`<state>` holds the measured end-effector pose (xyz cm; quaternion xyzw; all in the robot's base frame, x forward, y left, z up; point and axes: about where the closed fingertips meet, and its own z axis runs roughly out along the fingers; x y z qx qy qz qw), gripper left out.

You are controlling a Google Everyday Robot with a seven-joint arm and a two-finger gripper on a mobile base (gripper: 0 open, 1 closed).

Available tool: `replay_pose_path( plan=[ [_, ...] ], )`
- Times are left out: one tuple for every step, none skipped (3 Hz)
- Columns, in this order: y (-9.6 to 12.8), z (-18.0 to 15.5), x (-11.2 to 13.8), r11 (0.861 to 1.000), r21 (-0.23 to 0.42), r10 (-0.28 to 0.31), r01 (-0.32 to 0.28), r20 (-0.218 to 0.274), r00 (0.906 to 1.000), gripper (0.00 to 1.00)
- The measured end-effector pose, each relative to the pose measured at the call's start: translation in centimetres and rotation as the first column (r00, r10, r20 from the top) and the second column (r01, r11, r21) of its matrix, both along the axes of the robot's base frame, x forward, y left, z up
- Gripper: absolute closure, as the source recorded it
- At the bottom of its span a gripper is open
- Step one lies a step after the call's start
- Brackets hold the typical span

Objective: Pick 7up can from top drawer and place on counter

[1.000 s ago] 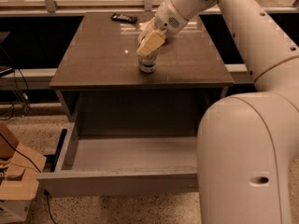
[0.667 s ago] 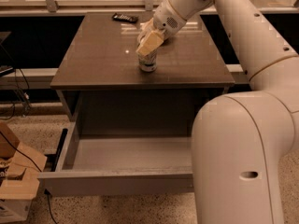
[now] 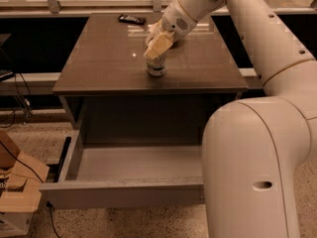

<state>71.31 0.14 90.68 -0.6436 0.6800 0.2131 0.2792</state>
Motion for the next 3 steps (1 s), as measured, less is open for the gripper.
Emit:
replay_pose_path(
  plan=[
    [0.00,0.01,0.00,1.000,0.000,0.000,0.000,0.000,1.0000,0.10],
    [0.24,-0.17,0.14,1.000,0.002,0.000,0.000,0.000,1.0000,0.00],
    [0.24,-0.17,0.14,1.000,0.002,0.000,0.000,0.000,1.0000,0.00]
  ],
)
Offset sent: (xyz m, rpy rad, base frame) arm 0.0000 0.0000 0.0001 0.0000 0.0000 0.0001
